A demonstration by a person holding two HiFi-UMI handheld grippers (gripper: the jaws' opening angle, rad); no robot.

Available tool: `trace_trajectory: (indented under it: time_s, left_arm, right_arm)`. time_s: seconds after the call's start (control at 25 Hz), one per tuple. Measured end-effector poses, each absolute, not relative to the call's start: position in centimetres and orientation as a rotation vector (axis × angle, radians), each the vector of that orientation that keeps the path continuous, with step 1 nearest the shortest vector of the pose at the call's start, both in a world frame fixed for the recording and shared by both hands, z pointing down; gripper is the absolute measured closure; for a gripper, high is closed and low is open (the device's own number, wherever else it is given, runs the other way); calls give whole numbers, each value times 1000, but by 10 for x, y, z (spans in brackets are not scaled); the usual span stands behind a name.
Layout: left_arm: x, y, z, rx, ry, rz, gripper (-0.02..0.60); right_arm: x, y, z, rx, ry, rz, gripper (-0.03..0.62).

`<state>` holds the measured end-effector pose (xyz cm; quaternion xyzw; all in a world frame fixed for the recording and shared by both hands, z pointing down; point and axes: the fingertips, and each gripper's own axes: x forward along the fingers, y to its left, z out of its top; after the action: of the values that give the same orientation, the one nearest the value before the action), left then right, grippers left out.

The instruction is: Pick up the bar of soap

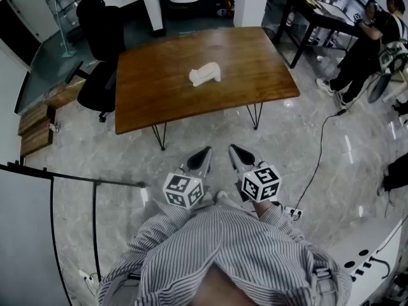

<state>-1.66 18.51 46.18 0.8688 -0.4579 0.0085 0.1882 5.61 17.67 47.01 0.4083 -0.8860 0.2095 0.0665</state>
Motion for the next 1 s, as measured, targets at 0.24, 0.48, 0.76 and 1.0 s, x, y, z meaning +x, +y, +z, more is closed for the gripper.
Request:
trace_trajectory:
  time_s: [0.24, 0.48, 0.76, 1.0]
  left_arm:
    - [-16, 172, 461, 2443, -1273, 0, 575]
    - [-16, 169, 463, 2429, -1266, -10, 575]
    - [-13, 157, 463, 2428, -1272, -13, 575]
    - [5, 140, 459, 2480, -1212, -22, 575]
  right_arm:
    - [54, 169, 470, 1205, -2680, 607, 592]
    - [52, 164, 468, 1197, -2683, 594, 592]
    - [54, 156, 462, 1163, -2740, 580, 592]
    - [69, 141, 465, 1127, -2749, 572, 592]
